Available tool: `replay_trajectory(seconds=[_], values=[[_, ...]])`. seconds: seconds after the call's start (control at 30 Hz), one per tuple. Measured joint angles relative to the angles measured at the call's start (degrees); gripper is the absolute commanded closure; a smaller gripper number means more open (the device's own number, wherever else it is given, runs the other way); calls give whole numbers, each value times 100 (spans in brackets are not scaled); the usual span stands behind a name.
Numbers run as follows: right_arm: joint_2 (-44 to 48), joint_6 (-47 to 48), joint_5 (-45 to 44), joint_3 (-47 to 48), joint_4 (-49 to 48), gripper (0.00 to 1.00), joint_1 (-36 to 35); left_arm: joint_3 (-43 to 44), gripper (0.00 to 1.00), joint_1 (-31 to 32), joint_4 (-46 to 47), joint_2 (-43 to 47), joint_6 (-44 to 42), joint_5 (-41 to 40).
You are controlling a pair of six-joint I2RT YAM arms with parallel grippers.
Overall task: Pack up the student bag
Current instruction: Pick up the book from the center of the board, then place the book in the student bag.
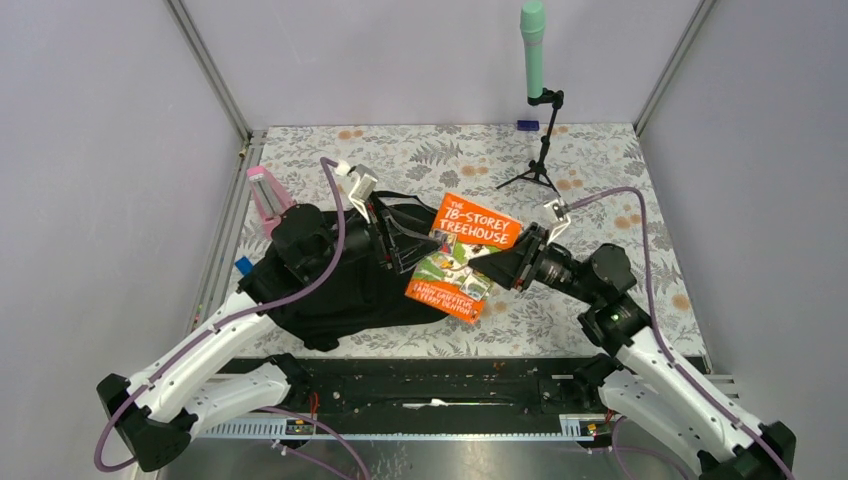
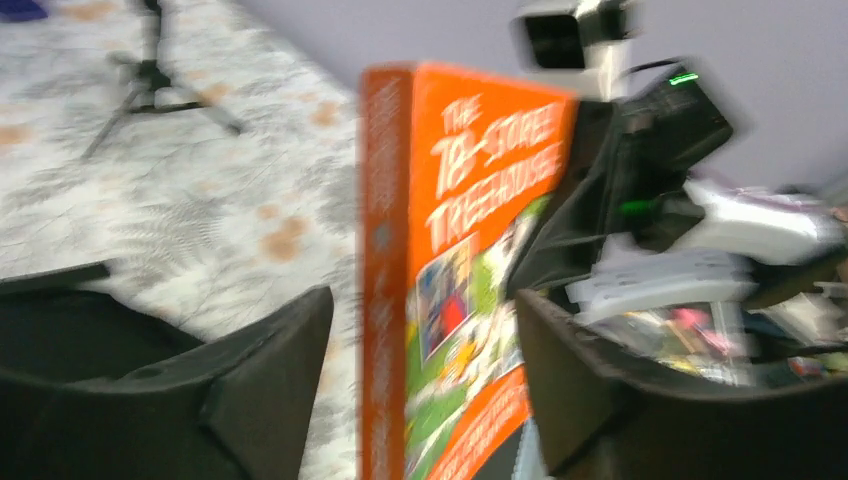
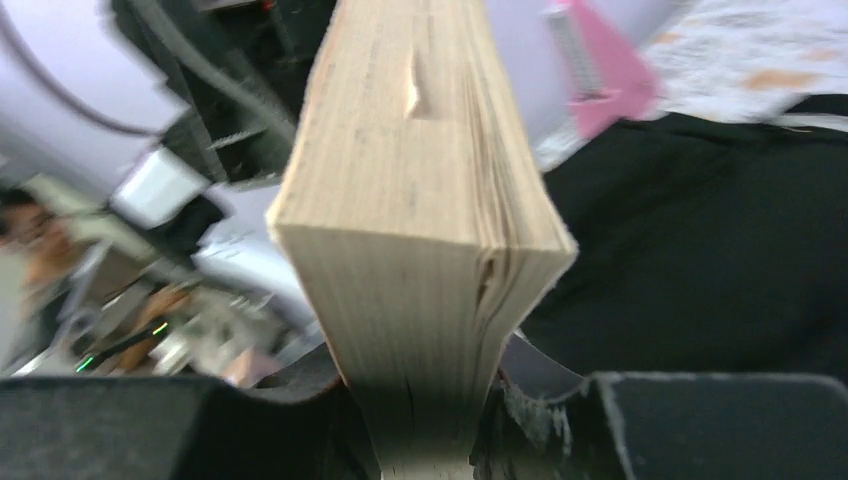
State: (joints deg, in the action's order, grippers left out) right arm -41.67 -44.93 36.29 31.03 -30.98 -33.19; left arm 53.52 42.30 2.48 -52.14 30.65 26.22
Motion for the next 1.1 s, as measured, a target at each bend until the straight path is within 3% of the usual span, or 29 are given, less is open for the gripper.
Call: replay_trajectory(seconds=[0.07, 0.23, 0.37, 0.53, 0.77, 0.83, 1.03, 1.1], values=[[334, 376, -675, 98, 1032, 100, -4, 11, 15, -13, -459, -13, -343, -420], [643, 1209, -2481, 678, 3368, 100, 48, 11, 13, 39, -1611, -245, -1003, -1628], [625, 1567, -3480, 962, 4597, 100, 245, 11, 9, 387, -2267, -780, -1174, -2470], [632, 1681, -3995, 925, 5534, 100, 774, 11, 5, 887, -2623, -1510, -1123, -2894], [931, 1648, -3989, 649, 5871, 100, 931, 13, 6, 1180, -2656, -2339, -1016, -3456], [1025, 1626, -3985, 588, 5906, 100, 931, 15, 10, 1189, -2667, -2546, -999, -3587], [1091, 1552, -3967, 544, 5901, 100, 931, 201, 38, 1200, -2673, -2975, -990, -3773], [1067, 1534, -3965, 544, 5899, 100, 931, 278, 56, 1204, -2658, -3099, -999, -3821]])
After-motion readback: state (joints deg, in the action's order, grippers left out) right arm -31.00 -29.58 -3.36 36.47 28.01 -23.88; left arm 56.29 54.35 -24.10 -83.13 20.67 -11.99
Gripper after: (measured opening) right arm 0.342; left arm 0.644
